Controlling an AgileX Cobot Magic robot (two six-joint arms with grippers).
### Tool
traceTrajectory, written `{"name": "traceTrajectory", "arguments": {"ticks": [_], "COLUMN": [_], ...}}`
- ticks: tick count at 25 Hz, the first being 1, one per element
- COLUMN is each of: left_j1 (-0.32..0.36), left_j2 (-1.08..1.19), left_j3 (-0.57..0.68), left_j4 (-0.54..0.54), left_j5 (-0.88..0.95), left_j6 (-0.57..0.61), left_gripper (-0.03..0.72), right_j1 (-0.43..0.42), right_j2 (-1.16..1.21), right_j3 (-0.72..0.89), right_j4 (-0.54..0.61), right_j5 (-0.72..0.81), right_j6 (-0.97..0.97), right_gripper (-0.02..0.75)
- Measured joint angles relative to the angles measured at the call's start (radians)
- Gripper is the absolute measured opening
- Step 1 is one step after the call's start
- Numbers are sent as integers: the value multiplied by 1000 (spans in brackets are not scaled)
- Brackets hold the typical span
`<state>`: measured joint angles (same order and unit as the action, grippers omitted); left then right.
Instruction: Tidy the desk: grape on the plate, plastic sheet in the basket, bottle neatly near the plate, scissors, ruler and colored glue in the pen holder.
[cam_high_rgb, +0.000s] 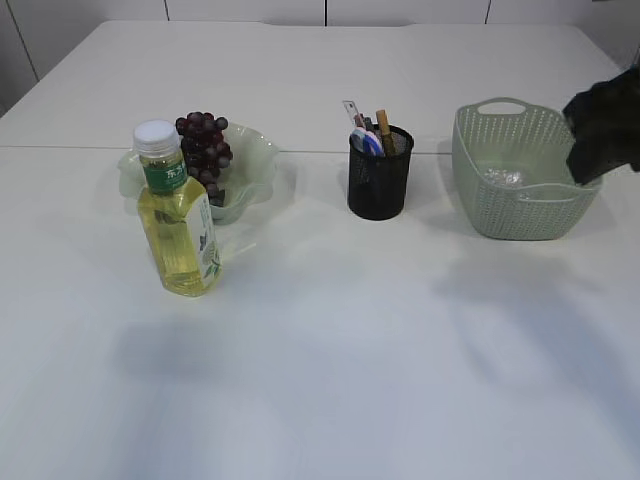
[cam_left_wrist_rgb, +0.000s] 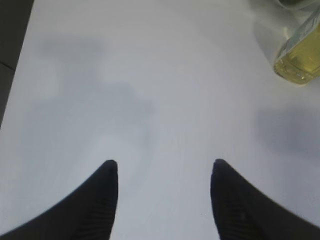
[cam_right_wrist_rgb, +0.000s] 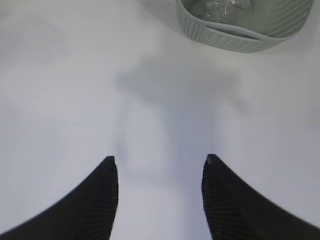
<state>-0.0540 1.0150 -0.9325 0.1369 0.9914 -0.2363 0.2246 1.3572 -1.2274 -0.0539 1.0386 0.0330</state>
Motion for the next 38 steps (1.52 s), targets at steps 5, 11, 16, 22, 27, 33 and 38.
{"name": "traceTrajectory", "arguments": {"ticks": [5, 11, 16, 22, 27, 33, 38], "left_j1": [0, 0, 0, 0, 0, 0, 0], "left_j2": [-139, -342, -518, -680, -769, -913, -1004], "left_j3": [0, 0, 0, 0, 41, 100, 148], "left_j4": [8, 27, 26, 42, 43, 43, 30], "left_j5": [77, 167, 226, 275, 277, 279, 288], "left_j6": [-6, -11, -15, -17, -17, -17, -17], "left_gripper": [432, 432, 432, 432, 432, 432, 432], "right_j1": [0, 0, 0, 0, 0, 0, 0], "right_j2": [-135, -292, -471, -711, -900, -1092, -1226], "right_j3": [40, 81, 158, 240, 256, 256, 256], "right_j4": [-1, -1, -1, -1, -2, -10, -22], "right_j5": [0, 64, 92, 177, 226, 233, 238], "right_j6": [0, 19, 58, 73, 73, 73, 73], "right_gripper": [430, 430, 430, 430, 430, 430, 430]}}
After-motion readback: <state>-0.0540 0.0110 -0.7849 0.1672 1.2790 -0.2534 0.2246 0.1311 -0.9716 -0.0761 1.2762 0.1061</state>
